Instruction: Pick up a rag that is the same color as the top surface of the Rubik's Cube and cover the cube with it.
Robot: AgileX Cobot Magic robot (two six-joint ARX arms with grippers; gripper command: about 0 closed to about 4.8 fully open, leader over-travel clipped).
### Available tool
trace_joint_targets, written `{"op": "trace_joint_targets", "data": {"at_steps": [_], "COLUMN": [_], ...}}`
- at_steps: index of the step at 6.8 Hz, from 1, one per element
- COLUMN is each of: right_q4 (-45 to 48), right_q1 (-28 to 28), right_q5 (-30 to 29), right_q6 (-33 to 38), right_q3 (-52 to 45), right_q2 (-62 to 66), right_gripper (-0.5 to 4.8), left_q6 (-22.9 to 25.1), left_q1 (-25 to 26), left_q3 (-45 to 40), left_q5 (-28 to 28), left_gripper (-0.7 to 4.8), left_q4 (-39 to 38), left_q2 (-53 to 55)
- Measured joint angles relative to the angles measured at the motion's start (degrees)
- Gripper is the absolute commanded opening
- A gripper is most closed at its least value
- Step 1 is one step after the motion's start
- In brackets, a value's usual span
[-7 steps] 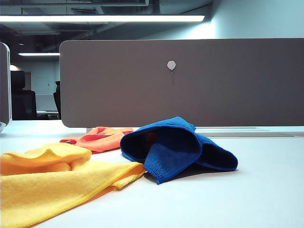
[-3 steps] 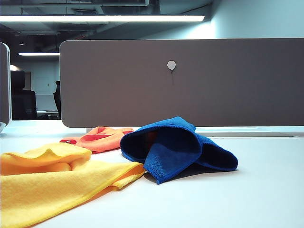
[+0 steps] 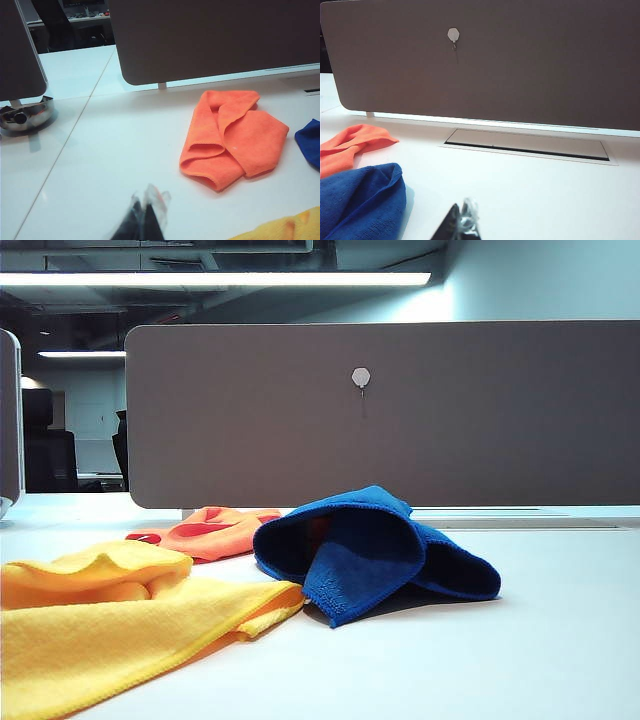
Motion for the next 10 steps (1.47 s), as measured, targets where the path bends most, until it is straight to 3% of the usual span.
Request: {"op": "trace_joint_targets", "data": {"at_steps": [5,6,10], "right_q4": [0.0,0.0,0.0], "right_q1": [0.0,-0.1,-0.1], "right_q5": [0.5,6.0,8.5], "right_q6": [0.0,-3.8,-4.6], "right_q3": [0.0,0.0,0.0], "right_q2": [0.0,0.0,0.0], "right_gripper": [-0.05,-0.05,-0.05], "left_q6": [0.0,-0.9,-4.0], "left_q1": [0.2,0.2,1.6], "left_q3": [-0.1,-0.1,-0.1], "left_q5": [0.5,1.9,1.0], "left_gripper": [-0.06,-0.06,-0.06], "left_q4": [0.0,0.0,0.0], "left_q2": [0.0,0.0,0.0]}}
